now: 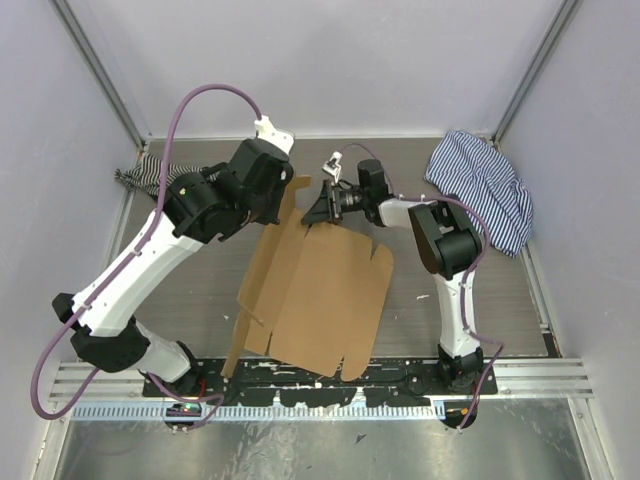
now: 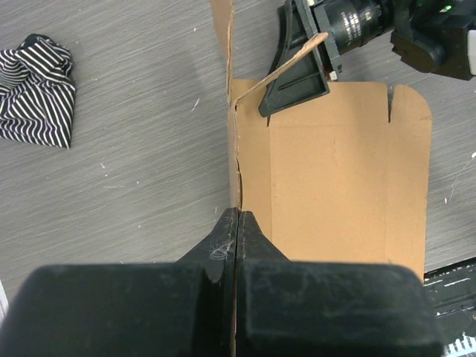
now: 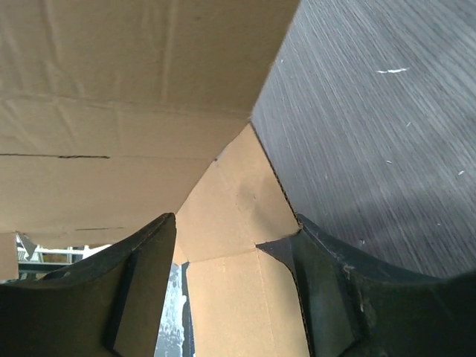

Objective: Fold the paper box

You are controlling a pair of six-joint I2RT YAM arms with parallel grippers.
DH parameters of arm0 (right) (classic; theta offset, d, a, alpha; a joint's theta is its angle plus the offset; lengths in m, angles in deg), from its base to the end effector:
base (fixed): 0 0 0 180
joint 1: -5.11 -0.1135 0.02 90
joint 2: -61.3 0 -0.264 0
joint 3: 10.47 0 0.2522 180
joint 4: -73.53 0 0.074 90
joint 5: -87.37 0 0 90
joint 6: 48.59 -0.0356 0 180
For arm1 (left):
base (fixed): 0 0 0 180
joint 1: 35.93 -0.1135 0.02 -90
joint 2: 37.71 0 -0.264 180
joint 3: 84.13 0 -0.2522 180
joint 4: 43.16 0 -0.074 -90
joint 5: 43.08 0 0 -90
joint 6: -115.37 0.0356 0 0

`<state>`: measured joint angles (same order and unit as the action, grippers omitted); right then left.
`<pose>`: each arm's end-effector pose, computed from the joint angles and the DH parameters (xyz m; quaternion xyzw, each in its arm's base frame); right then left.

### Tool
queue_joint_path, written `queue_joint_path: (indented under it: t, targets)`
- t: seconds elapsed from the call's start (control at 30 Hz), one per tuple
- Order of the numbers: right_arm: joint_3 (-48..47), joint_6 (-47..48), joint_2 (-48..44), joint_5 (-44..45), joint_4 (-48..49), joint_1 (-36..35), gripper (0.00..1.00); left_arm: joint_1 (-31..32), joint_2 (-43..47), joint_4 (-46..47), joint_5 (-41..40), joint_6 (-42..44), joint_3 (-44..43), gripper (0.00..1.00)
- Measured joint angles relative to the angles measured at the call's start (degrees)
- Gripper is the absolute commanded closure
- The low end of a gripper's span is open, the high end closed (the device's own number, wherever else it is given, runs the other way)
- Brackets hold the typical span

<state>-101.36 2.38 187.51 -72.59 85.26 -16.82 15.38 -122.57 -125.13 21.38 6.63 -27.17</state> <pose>0.4149 0.2031 0.1462 -0.2085 0.7246 0.6410 0.1434 0.1815 -0.2021 0.4589 0.1683 0.8854 -0.0532 0.4301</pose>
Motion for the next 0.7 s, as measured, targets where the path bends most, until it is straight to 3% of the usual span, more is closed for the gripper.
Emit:
queue_joint_path:
  t: [0.17,0.37,0.7]
  targets:
    - [0.20,1.49,-1.99,0.35,-1.40,0.09,0.34,0.00,0.07,0.09,-0.74,0.00,0.87,1.00]
    - [-2.05,12.07,-2.62,4.24,-15.17,-1.75,0.37,0.00,0.07,1.09,-0.55,-0.28,2.89,1.00]
    - [-4.00,20.96,-2.62,13.64,-24.92,-4.26,0.64,0.02,0.20,2.67,1.51,-1.57,5.60,1.00]
